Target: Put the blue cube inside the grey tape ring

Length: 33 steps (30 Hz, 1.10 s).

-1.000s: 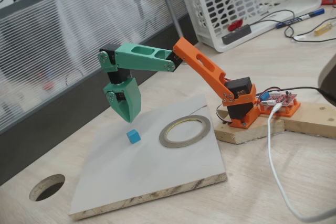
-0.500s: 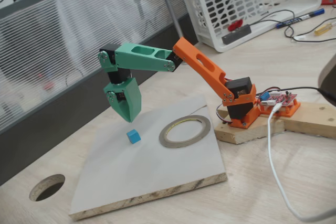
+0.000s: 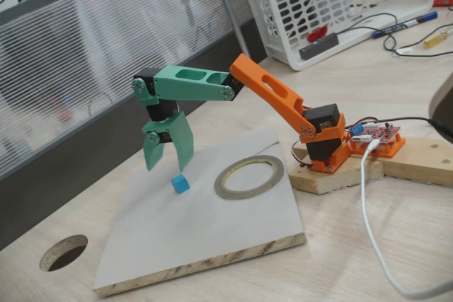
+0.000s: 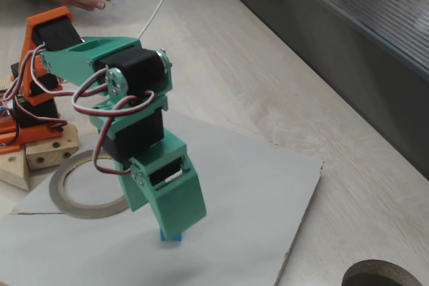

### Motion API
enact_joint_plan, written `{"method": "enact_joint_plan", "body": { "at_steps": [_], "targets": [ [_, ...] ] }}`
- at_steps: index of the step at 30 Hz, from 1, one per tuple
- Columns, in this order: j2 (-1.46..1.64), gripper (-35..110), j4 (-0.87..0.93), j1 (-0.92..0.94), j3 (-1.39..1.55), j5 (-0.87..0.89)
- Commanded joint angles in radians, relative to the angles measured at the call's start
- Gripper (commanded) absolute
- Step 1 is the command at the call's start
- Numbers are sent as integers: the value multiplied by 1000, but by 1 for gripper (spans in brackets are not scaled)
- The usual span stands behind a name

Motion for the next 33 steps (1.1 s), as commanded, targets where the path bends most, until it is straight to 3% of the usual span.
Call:
{"method": "enact_joint_plan", "body": {
  "at_steps": [1,33],
  "targets": [
    [20,71,18,3,-26,8],
    [-115,73,72,-9,-26,-3]
  ]
}}
